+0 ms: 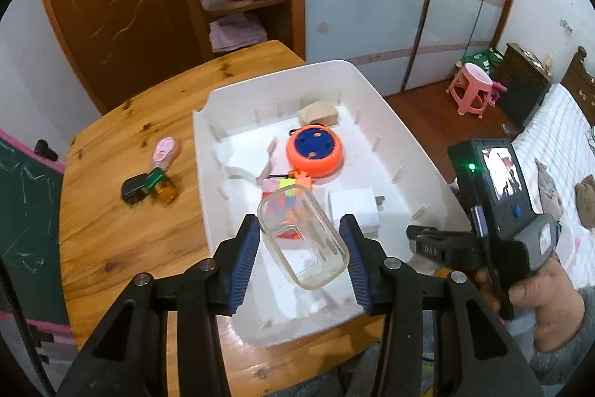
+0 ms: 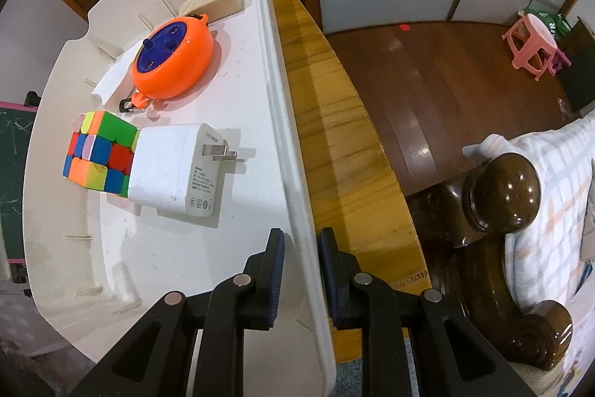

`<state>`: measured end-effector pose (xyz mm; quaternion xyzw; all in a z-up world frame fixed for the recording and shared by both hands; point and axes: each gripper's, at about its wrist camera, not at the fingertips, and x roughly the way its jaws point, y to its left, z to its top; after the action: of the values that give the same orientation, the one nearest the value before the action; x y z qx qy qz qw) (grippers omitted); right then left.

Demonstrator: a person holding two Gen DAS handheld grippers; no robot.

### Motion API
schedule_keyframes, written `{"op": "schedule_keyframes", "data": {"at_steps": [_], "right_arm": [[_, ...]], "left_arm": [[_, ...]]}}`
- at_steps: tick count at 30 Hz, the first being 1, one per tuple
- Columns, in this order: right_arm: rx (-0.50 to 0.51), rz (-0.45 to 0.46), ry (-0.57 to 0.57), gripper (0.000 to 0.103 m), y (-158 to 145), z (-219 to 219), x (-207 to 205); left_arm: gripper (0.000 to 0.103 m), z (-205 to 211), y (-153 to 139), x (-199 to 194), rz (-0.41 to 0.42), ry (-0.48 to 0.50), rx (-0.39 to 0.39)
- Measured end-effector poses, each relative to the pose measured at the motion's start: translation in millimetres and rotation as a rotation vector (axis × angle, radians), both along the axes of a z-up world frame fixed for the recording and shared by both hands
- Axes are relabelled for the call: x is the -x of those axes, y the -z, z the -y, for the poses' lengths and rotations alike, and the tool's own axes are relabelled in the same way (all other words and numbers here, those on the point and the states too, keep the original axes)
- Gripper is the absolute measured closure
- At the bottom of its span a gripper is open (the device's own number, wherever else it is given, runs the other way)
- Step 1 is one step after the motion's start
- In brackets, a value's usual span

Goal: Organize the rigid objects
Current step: 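Lift the clear box with the left tool and carry it over the tray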

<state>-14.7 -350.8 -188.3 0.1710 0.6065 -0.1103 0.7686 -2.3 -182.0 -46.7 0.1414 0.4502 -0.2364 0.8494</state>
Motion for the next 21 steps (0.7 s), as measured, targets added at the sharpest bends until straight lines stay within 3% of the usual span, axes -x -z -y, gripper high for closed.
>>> {"op": "schedule_keyframes", "data": {"at_steps": [21], "right_arm": [[-0.097,0.028,-0.028,0.082,6,20,5]], "left_arm": [[0.055,47,46,-51,-0.083,-0.019,-0.070]]}}
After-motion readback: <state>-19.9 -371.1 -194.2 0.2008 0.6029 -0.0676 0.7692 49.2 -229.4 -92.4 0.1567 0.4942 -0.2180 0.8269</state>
